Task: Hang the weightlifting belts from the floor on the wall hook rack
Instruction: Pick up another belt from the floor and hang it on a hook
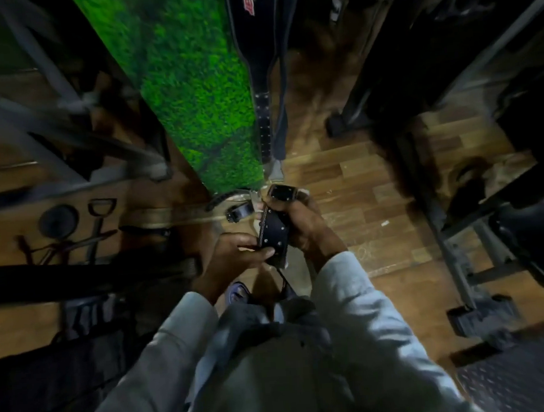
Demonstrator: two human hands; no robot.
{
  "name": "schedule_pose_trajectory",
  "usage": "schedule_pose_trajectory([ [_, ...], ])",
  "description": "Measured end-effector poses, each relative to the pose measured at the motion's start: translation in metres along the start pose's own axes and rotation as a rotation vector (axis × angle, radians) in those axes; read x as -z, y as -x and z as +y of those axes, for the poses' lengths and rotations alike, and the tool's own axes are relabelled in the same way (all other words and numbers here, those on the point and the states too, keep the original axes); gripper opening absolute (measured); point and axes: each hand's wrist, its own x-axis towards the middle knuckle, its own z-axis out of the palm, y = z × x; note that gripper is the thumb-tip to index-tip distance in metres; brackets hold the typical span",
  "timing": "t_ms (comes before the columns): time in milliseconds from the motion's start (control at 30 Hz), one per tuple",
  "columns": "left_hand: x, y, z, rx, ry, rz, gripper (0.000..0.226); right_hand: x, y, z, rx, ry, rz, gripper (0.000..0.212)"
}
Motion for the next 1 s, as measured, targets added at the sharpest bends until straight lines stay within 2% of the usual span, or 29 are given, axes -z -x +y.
schedule_pose_trajectory([
  [33, -0.002, 0.011, 0.010, 0.019, 0.069, -0.006, 0.029, -0.010, 0.006, -0.010, -0.003, 0.035, -0.072, 0.044],
  [133, -0.002, 0.035, 0.042, 0.062, 0.219, 0.013, 0.037, -0.045, 0.030, -0.044, 0.010, 0.172, -0.254, 0.087],
  [167, 0.001, 0.036, 0.050, 0.080, 0.277, 0.009, 0.042, -0.052, 0.035, -0.054, 0.055, 0.209, -0.303, 0.087],
  [267, 0.019, 0.038, 0.073, 0.122, 0.464, -0.008, 0.084, -0.075, 0.060, -0.084, 0.214, 0.282, -0.421, 0.053],
  [300, 0.026, 0.036, 0.083, 0.114, 0.544, -0.007, 0.093, -0.082, 0.069, -0.093, 0.271, 0.300, -0.477, 0.049],
  [367, 0.043, 0.031, 0.106, 0.035, 0.754, 0.014, 0.086, -0.095, 0.083, -0.101, 0.324, 0.334, -0.578, 0.054],
  [467, 0.073, 0.026, 0.160, -0.096, 1.021, -0.040, 0.056, -0.105, 0.085, -0.093, 0.271, 0.486, -0.687, 0.068],
  [533, 0.095, 0.019, 0.178, -0.156, 1.002, 0.009, 0.025, -0.105, 0.080, -0.088, 0.230, 0.583, -0.729, 0.063],
  [567, 0.104, 0.019, 0.181, -0.189, 0.976, 0.037, 0.018, -0.103, 0.076, -0.086, 0.225, 0.634, -0.733, 0.060],
  [633, 0.113, 0.026, 0.178, -0.229, 0.917, 0.039, 0.032, -0.100, 0.070, -0.090, 0.213, 0.668, -0.707, 0.054],
  [700, 0.114, 0.039, 0.164, -0.251, 0.816, -0.017, 0.044, -0.103, 0.069, -0.100, 0.126, 0.537, -0.652, 0.052],
  [800, 0.114, 0.057, 0.143, -0.255, 0.662, -0.038, 0.050, -0.126, 0.062, -0.116, 0.044, 0.463, -0.633, 0.078],
  [867, 0.110, 0.064, 0.133, -0.270, 0.582, -0.077, 0.052, -0.155, 0.064, -0.119, 0.028, 0.544, -0.627, 0.068],
  [933, 0.105, 0.069, 0.121, -0.277, 0.511, -0.074, 0.050, -0.183, 0.066, -0.113, 0.083, 0.607, -0.516, 0.051],
  [1000, 0.105, 0.074, 0.107, -0.263, 0.508, -0.022, 0.046, -0.204, 0.064, -0.104, 0.177, 0.508, -0.446, 0.027],
])
